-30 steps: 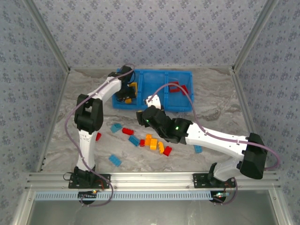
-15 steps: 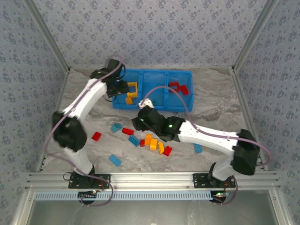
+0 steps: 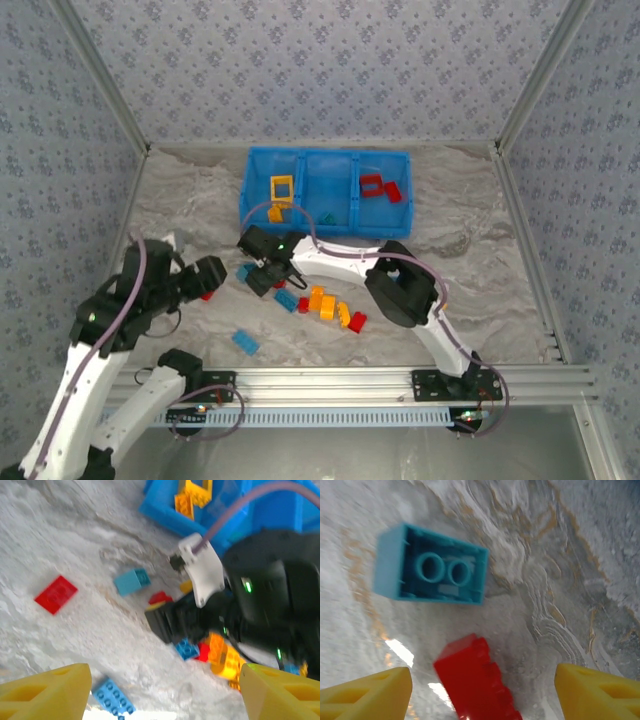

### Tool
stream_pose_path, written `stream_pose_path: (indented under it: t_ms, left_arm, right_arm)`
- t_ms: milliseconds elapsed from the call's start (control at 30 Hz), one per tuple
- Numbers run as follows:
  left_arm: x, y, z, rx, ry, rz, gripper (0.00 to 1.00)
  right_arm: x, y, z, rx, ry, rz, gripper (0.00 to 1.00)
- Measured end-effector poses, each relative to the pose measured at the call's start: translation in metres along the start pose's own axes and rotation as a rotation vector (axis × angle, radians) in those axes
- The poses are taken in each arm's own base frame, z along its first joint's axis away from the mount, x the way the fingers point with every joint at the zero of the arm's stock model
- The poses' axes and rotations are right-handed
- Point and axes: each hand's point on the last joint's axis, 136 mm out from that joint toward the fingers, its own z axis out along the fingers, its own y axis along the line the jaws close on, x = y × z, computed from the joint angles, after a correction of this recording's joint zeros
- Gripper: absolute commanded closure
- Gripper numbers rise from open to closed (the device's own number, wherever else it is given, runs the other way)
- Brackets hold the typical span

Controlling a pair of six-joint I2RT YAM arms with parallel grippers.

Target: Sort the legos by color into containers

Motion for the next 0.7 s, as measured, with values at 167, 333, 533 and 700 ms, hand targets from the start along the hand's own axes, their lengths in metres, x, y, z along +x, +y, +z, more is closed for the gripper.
stream_pose_path:
  t_ms: [167,333,533,700]
  left_arm:
    - [0.016,-0.002,-0.014,0.083,0.012,-0.031,0.22]
    - [0.026,-0.005,-0.009,0.116,0.052,-0.052,0.22]
    - [0.038,-0.008,0.003,0.145,0.111,-0.079,0.22]
    - [0.036,-0.016,0.003,0.187,0.113,-0.085,0.22]
  right_arm:
    - [0.000,0.001,0.007,0.000,0.040,-0.024,0.44]
    - [0.007,0.002,0.012,-0.005,0.072,-0.029,0.57]
    - [0.010,-0.002,0.016,0.000,0.091,-0.024,0.73]
    - [0.007,-0.009,0.015,0.031,0.081,-0.020,0.83]
